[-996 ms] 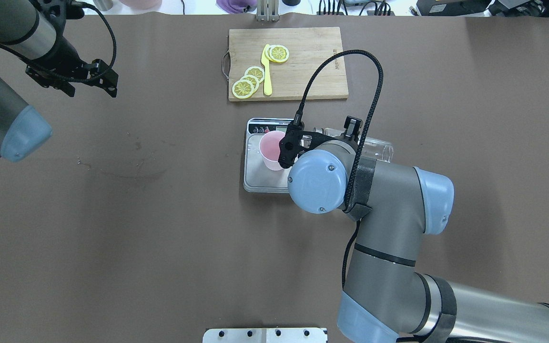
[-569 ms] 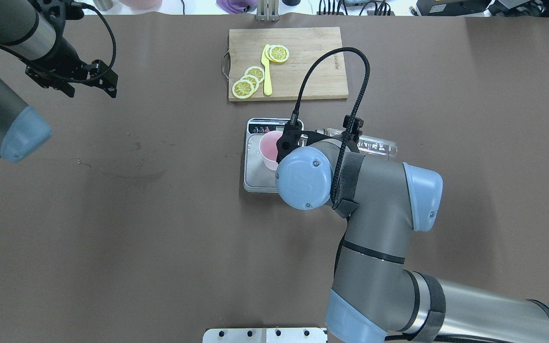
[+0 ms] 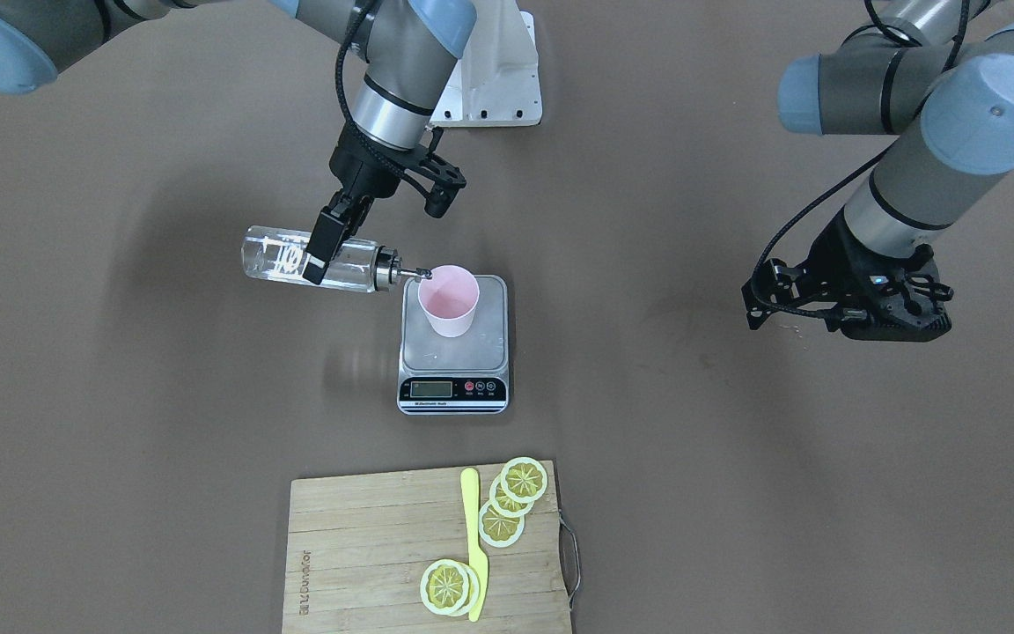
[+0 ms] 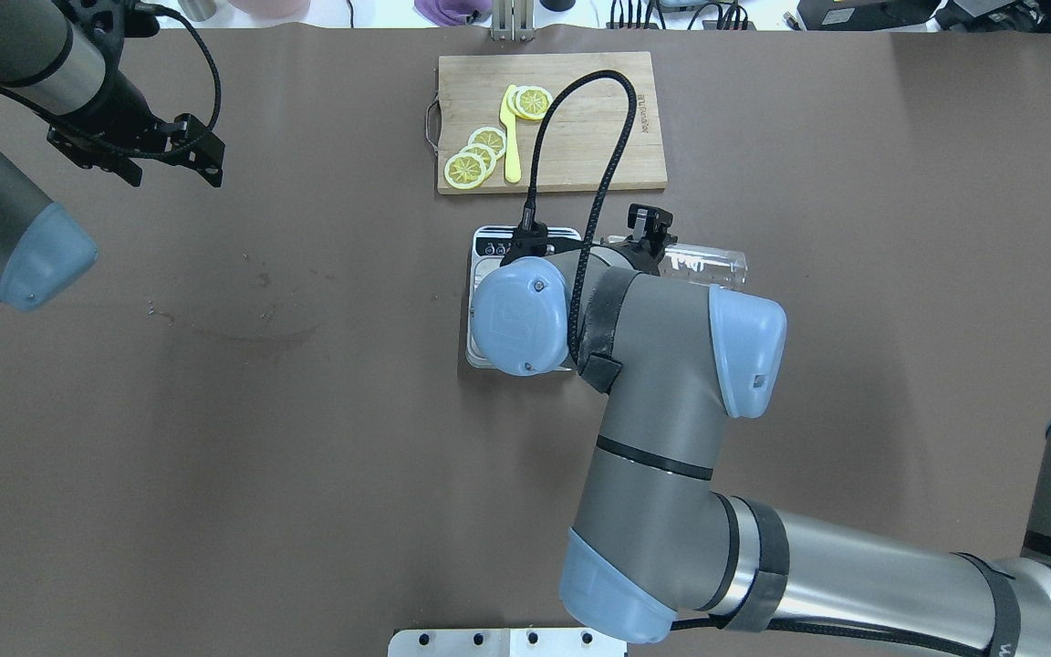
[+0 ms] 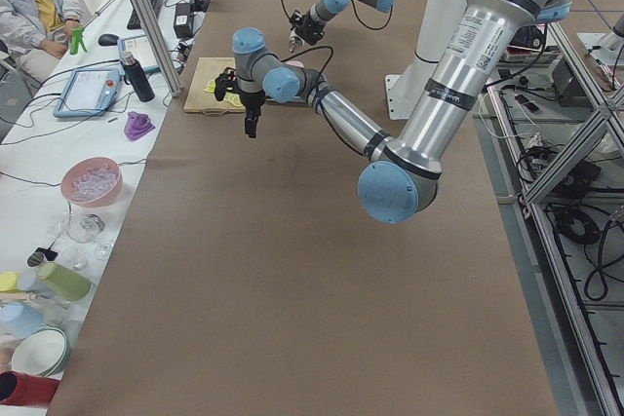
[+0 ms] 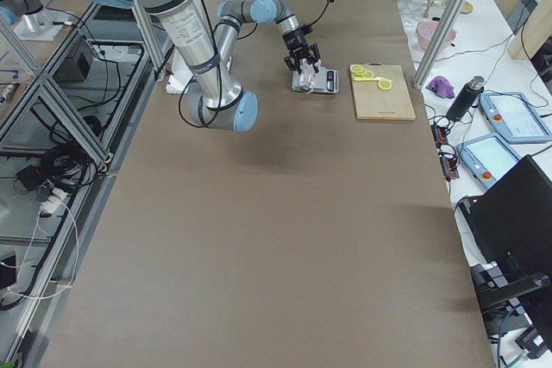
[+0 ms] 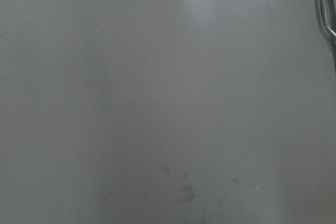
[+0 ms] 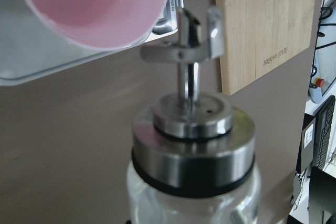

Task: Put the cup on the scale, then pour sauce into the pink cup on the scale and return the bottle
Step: 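Tilt the bottle spout over the pink cup with the right gripper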

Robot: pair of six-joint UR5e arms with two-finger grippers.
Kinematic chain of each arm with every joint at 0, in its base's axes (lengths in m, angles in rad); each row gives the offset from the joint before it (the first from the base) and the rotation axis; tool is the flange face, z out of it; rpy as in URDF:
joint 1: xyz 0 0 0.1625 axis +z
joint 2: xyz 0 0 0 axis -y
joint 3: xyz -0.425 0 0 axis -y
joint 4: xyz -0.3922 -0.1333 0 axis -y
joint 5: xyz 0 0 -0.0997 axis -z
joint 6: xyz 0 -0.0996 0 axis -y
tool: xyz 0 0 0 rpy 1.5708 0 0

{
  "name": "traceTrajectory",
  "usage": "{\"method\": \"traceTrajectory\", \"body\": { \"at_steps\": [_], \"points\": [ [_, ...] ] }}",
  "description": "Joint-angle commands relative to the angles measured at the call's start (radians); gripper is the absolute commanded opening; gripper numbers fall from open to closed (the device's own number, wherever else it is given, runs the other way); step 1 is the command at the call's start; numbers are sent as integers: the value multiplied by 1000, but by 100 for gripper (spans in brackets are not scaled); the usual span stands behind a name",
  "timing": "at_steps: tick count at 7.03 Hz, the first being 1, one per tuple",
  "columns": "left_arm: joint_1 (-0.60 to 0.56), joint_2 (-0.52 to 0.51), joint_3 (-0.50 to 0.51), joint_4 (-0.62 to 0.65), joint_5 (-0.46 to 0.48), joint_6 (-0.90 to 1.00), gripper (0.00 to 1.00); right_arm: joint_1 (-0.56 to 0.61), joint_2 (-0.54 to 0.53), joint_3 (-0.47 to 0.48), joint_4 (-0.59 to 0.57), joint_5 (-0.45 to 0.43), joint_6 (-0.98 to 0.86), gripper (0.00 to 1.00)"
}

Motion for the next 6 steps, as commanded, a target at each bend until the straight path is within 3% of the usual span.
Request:
{"method": "traceTrajectory", "body": {
  "at_steps": [1, 6],
  "points": [
    [0, 0, 1, 0, 0, 0, 97, 1, 19, -22, -30, -27, -60, 0],
    [1, 0, 3, 0, 0, 0, 98, 1, 18, -31, -31, -41, -109, 0]
  ]
}}
